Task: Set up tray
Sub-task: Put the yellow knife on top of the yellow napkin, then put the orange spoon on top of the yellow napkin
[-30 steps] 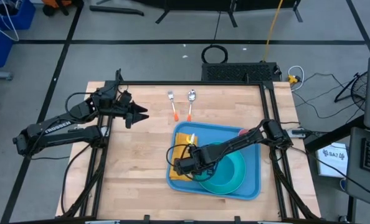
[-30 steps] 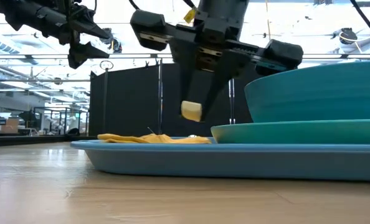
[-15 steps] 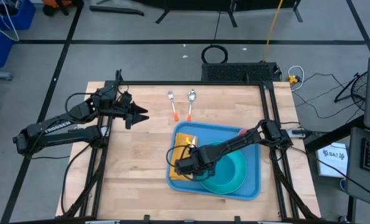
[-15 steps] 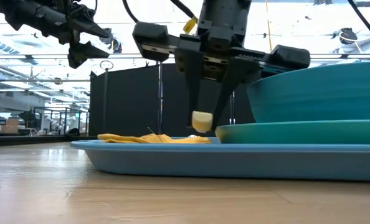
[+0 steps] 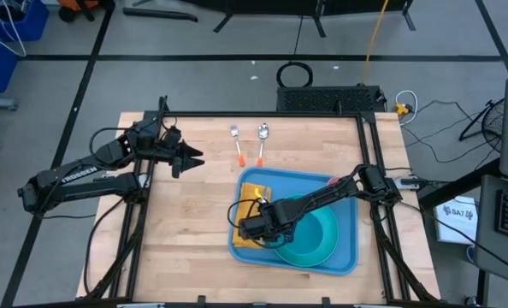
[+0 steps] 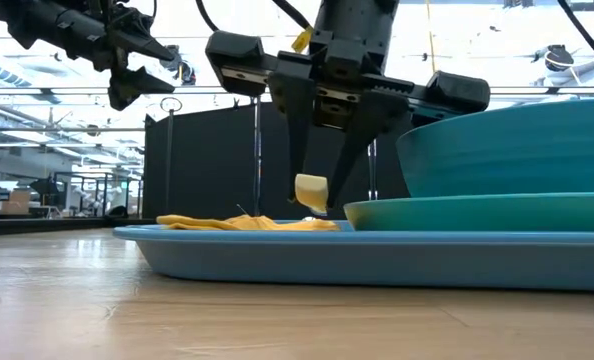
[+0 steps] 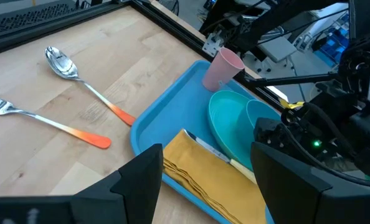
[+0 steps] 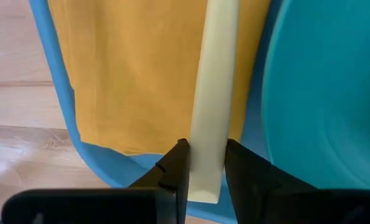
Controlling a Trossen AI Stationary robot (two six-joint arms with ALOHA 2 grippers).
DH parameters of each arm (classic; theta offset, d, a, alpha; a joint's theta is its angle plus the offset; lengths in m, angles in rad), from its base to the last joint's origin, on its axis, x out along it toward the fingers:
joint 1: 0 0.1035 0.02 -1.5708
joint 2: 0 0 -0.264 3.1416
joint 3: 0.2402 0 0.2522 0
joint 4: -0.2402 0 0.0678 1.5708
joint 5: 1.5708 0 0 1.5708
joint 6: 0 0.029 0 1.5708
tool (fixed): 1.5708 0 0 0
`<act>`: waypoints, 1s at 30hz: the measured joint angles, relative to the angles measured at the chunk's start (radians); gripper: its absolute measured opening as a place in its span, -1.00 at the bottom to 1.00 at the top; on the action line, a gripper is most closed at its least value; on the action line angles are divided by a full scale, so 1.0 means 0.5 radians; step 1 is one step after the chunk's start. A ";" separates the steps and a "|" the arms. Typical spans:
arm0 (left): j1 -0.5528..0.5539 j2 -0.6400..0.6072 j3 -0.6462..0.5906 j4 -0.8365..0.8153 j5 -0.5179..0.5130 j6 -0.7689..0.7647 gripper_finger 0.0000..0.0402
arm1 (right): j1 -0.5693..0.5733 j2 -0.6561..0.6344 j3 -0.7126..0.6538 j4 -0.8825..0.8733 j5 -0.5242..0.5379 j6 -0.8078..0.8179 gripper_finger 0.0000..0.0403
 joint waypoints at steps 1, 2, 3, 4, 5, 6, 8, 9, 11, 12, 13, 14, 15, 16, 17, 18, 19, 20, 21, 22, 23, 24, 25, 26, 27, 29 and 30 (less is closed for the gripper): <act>0.000 0.000 0.000 0.000 0.000 0.000 0.22 | 0.000 0.000 0.000 0.005 0.001 -0.012 -0.62; 0.000 0.000 0.000 0.000 0.001 0.000 0.22 | 0.000 0.000 0.000 0.009 0.001 -0.022 -0.62; 0.000 0.000 0.000 0.000 0.001 0.000 0.22 | 0.000 0.000 0.000 0.016 0.000 -0.025 -0.62; 0.000 0.000 0.000 0.000 0.001 0.000 0.22 | 0.000 0.000 0.000 0.025 0.001 -0.027 -0.61; 0.000 0.000 0.000 0.000 0.001 0.000 0.22 | 0.000 0.000 0.000 0.031 0.001 -0.028 -0.61; 0.000 0.000 0.000 0.000 0.001 0.000 0.22 | 0.000 0.000 0.000 0.036 0.001 -0.030 -0.60; 0.000 0.000 0.000 0.000 0.001 0.000 0.22 | 0.000 0.000 0.000 0.050 0.003 -0.032 -0.57; 0.000 0.000 0.000 0.000 0.001 0.000 0.22 | 0.000 0.000 0.000 0.058 0.004 -0.031 -0.56; 0.000 0.000 0.000 0.000 0.001 0.000 0.22 | -0.001 0.000 0.000 0.058 0.004 -0.031 -0.52; 0.000 0.000 0.000 0.000 0.001 0.000 0.22 | -0.001 0.000 0.000 0.056 0.005 -0.031 -0.49; 0.000 0.000 0.000 0.000 0.001 0.000 0.22 | -0.001 0.000 0.000 0.056 0.005 -0.029 -0.46; 0.000 0.000 0.000 0.000 0.001 0.000 0.22 | -0.001 0.000 0.000 0.056 0.006 -0.027 -0.43; 0.000 0.000 0.000 0.000 0.001 0.001 0.22 | -0.001 -0.001 0.000 0.056 0.006 -0.026 -0.40; 0.000 0.000 0.000 0.000 0.001 0.001 0.22 | -0.001 -0.001 0.000 0.055 0.004 -0.019 -0.36; 0.000 0.000 0.000 0.000 0.002 0.001 0.22 | -0.002 -0.001 0.000 0.057 0.003 -0.013 -0.33; 0.000 0.000 0.000 0.000 0.002 0.001 0.22 | -0.002 -0.001 0.000 0.062 0.003 -0.013 -0.29; 0.000 0.000 0.000 0.000 0.002 0.006 0.22 | -0.003 -0.001 0.000 0.065 0.006 -0.010 -0.26; 0.000 0.000 0.000 0.000 0.002 0.010 0.22 | -0.003 -0.001 -0.001 0.067 0.007 -0.002 -0.24; 0.000 0.000 0.000 0.000 0.002 0.012 0.22 | -0.003 -0.002 -0.001 0.074 0.011 -0.001 -0.22; -0.001 0.000 0.000 0.000 0.002 0.013 0.22 | -0.003 -0.001 -0.001 0.083 0.022 0.000 -0.21; 0.000 0.000 0.000 0.000 0.002 0.013 0.22 | -0.003 -0.001 -0.001 0.106 0.049 0.003 -0.20; 0.000 0.000 0.000 0.000 0.002 0.012 0.22 | -0.003 -0.001 -0.002 0.141 0.084 0.001 -0.20; 0.000 0.000 0.000 0.000 0.002 0.012 0.22 | -0.003 -0.004 -0.002 0.189 0.126 -0.004 -0.20; -0.001 0.000 0.000 0.001 0.002 0.012 0.22 | -0.003 -0.010 -0.002 0.237 0.165 -0.010 -0.20; 0.000 0.000 0.000 0.000 0.002 0.012 0.22 | -0.003 -0.017 -0.002 0.282 0.205 -0.018 -0.21; 0.000 0.000 0.000 0.001 0.002 0.012 0.22 | -0.011 -0.023 -0.002 0.366 0.263 -0.026 -0.23; -0.001 0.000 0.000 0.001 0.002 0.012 0.22 | -0.015 -0.024 -0.002 0.397 0.272 -0.031 -0.24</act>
